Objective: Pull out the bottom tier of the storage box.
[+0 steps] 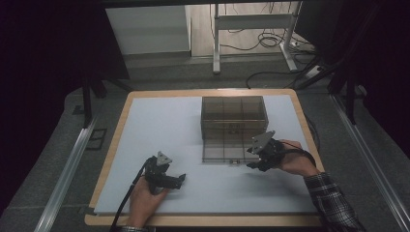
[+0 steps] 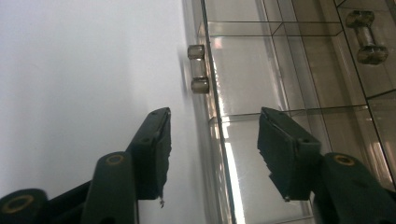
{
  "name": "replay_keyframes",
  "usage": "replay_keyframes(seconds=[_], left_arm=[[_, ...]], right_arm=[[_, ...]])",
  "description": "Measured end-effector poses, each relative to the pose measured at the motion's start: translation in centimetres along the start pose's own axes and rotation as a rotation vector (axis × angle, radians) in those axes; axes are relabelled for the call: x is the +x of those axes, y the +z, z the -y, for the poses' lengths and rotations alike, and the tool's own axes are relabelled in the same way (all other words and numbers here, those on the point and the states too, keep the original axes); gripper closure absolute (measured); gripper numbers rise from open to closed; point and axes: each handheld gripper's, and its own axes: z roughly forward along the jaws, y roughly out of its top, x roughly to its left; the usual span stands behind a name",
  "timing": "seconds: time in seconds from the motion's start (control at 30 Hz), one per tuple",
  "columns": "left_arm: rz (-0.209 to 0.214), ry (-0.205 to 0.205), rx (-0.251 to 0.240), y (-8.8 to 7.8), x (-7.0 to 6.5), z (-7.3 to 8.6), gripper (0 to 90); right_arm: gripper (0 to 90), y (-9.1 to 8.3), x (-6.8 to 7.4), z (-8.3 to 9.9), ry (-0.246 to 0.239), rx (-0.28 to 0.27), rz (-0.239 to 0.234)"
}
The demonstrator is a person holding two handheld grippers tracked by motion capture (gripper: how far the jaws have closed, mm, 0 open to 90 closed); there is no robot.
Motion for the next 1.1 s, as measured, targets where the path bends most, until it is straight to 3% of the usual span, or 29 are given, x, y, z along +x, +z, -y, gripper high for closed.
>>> replay_keyframes(seconds=[1.1], left_arm=[[-0.001,-0.004,-0.001,0.0,0.0,0.0,0.0]], right_arm=[[24.3,-1.5,2.2,1.9,0.163,-0.070,0.109]])
